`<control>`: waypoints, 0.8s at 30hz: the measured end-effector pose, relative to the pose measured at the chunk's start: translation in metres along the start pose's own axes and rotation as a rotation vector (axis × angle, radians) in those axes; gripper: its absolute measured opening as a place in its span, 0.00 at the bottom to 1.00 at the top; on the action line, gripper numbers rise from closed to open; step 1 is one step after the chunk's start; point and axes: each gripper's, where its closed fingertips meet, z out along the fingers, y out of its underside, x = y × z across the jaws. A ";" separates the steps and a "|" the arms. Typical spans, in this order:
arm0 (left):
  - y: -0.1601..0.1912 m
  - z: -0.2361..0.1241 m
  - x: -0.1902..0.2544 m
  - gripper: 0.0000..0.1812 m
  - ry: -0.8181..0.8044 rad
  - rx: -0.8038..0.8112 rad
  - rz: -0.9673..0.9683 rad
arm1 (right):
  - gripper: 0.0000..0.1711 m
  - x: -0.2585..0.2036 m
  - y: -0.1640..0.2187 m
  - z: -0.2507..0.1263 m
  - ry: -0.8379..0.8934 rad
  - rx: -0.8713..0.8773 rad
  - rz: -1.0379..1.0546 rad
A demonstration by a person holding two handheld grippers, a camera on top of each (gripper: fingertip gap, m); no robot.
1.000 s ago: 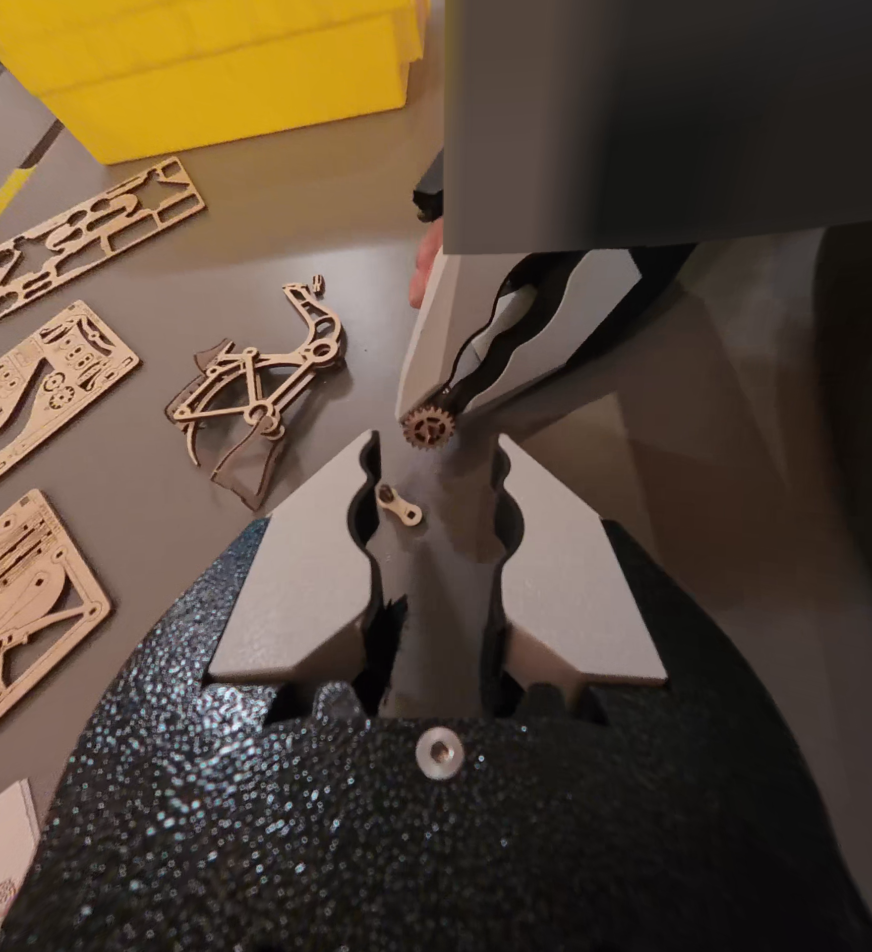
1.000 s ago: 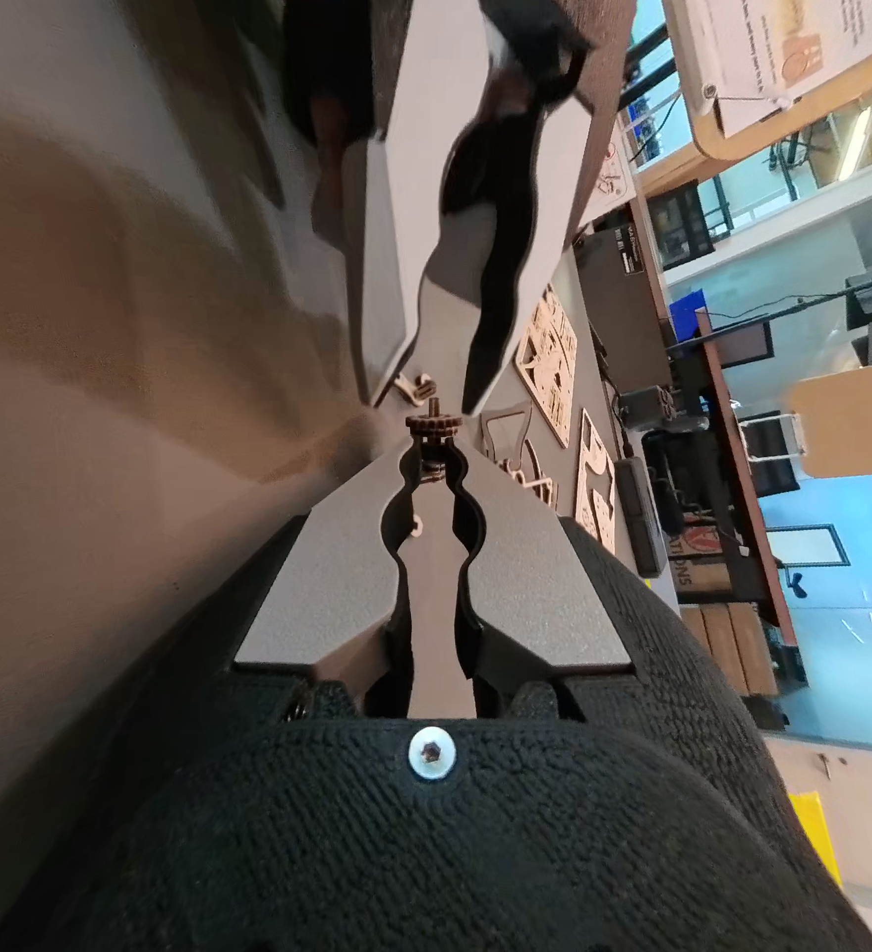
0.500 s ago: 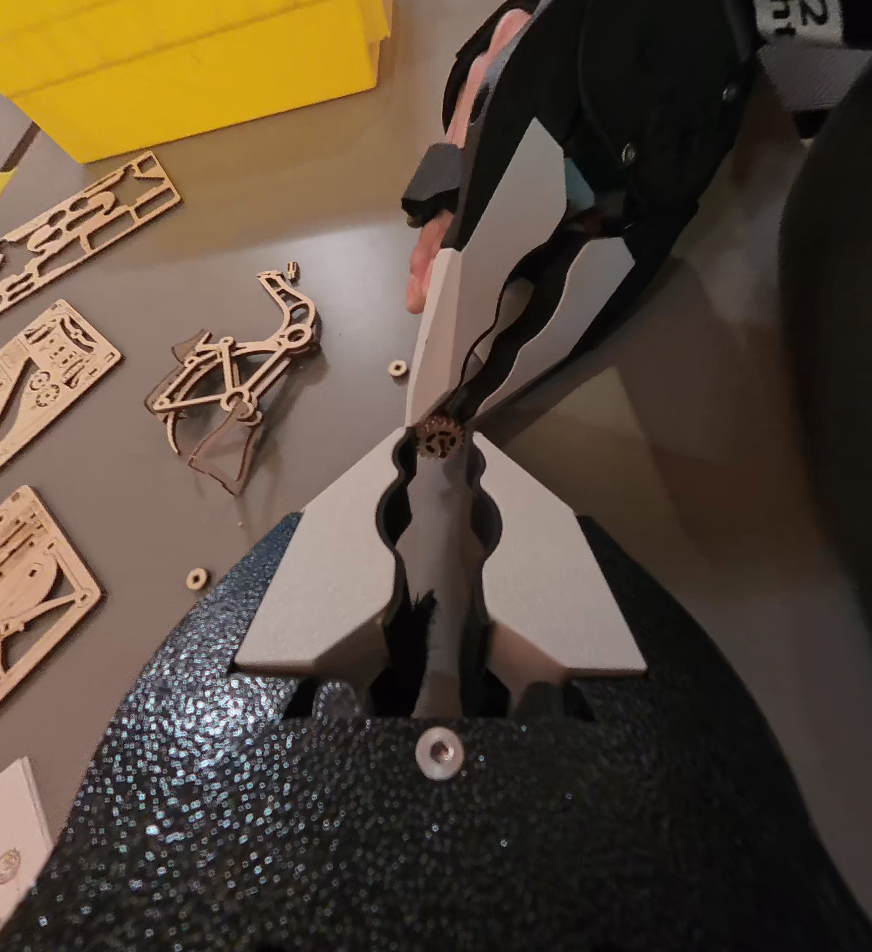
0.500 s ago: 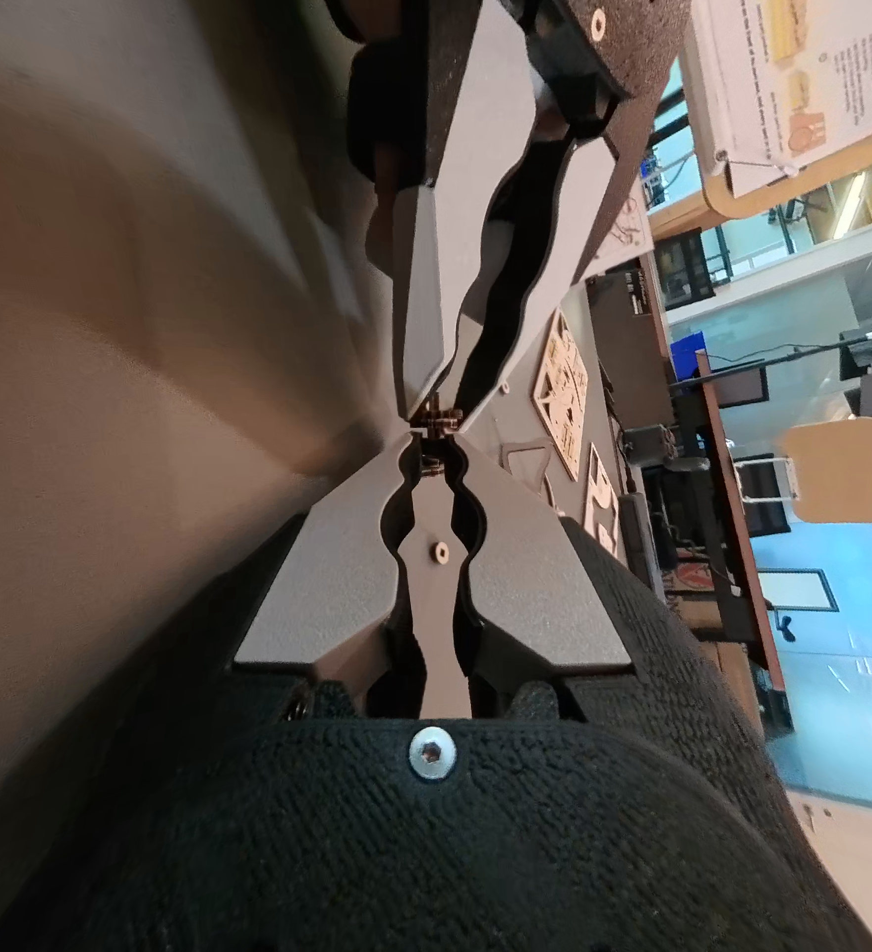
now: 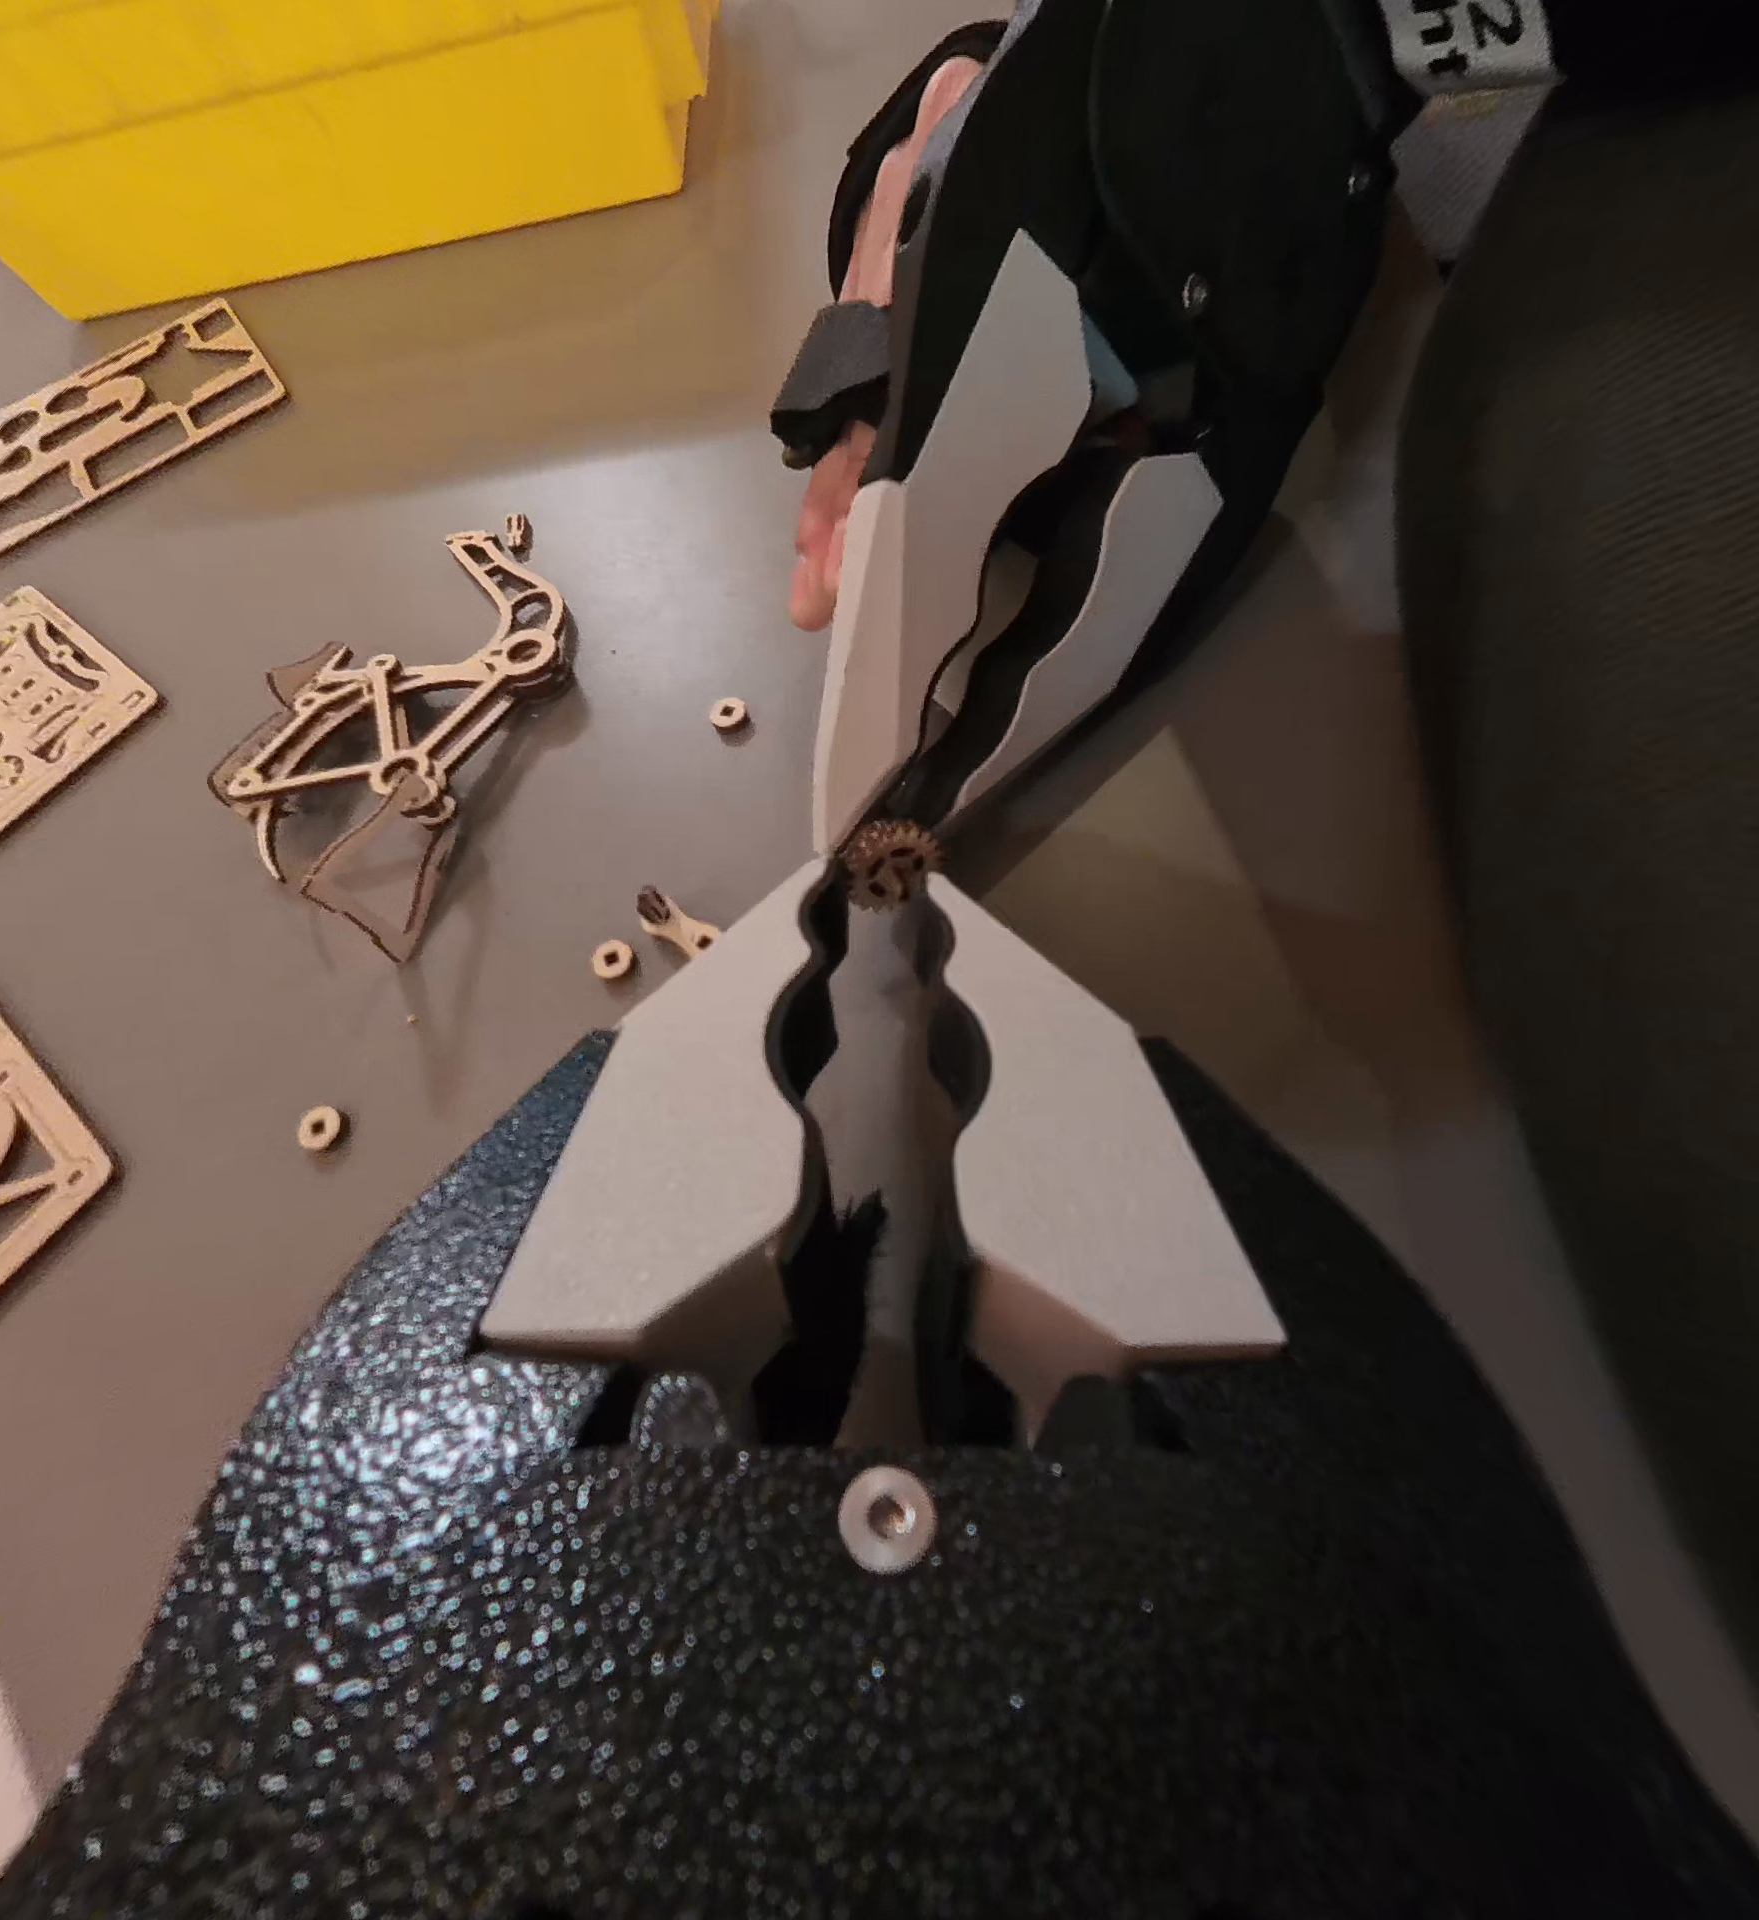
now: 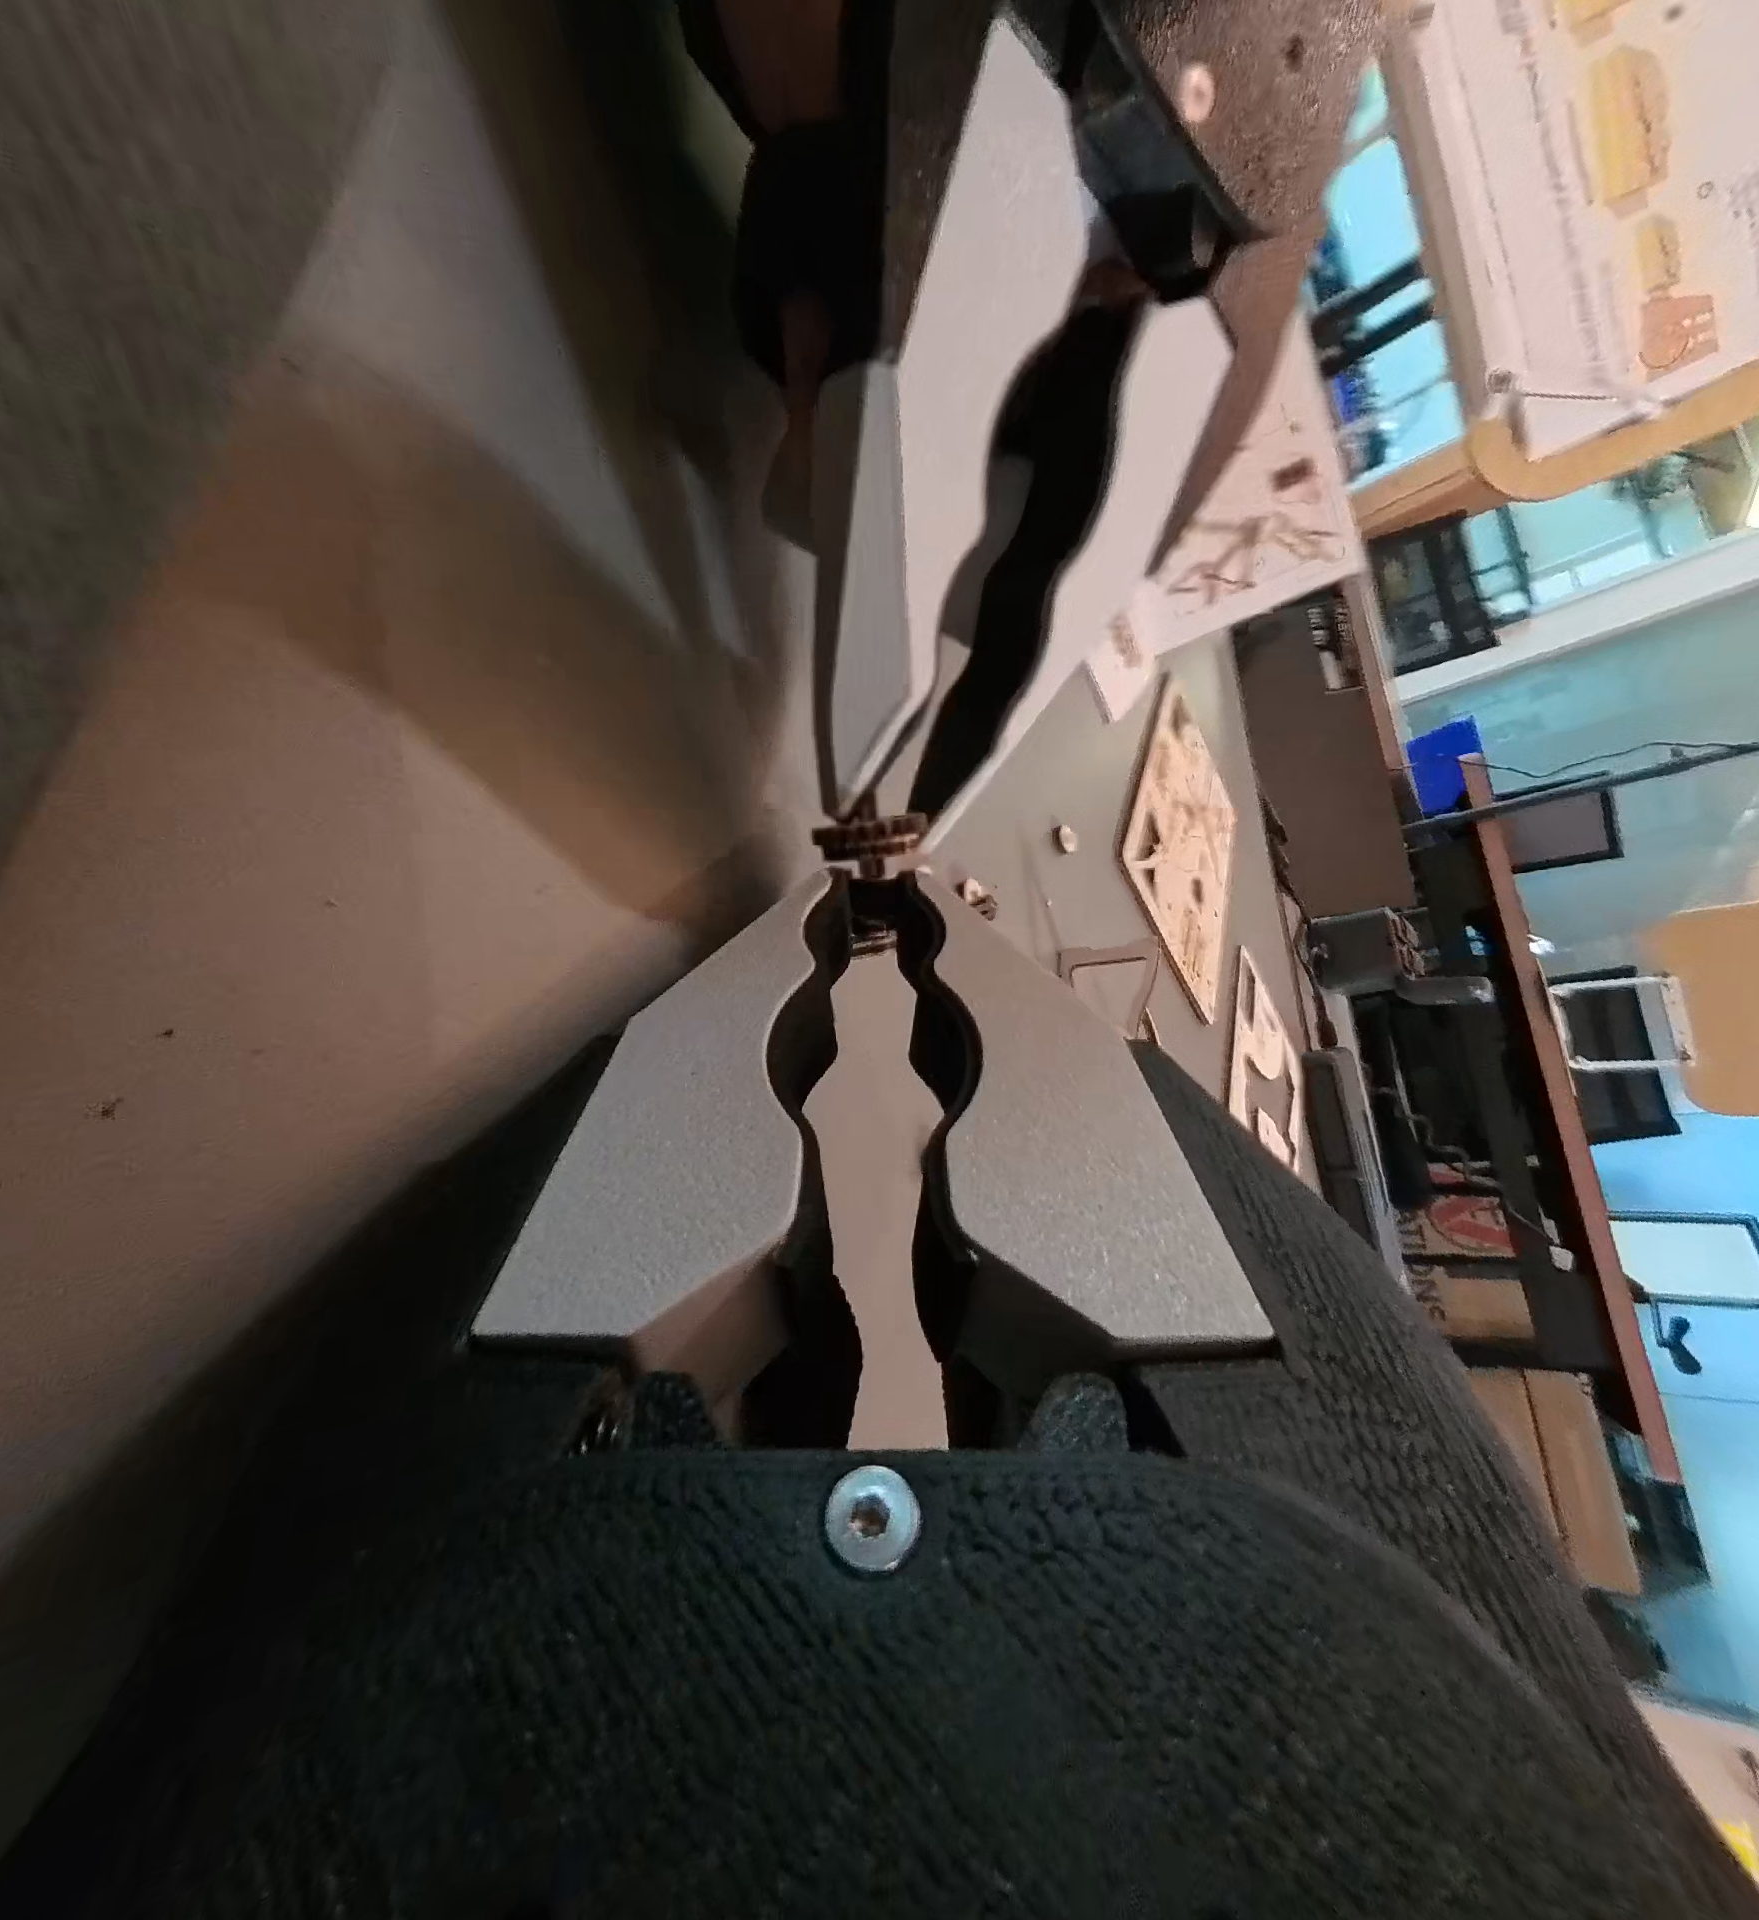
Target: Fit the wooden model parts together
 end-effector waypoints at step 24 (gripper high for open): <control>-0.005 0.004 -0.009 0.28 -0.094 -0.022 0.014 | 0.04 0.010 0.010 0.003 0.017 -0.065 0.076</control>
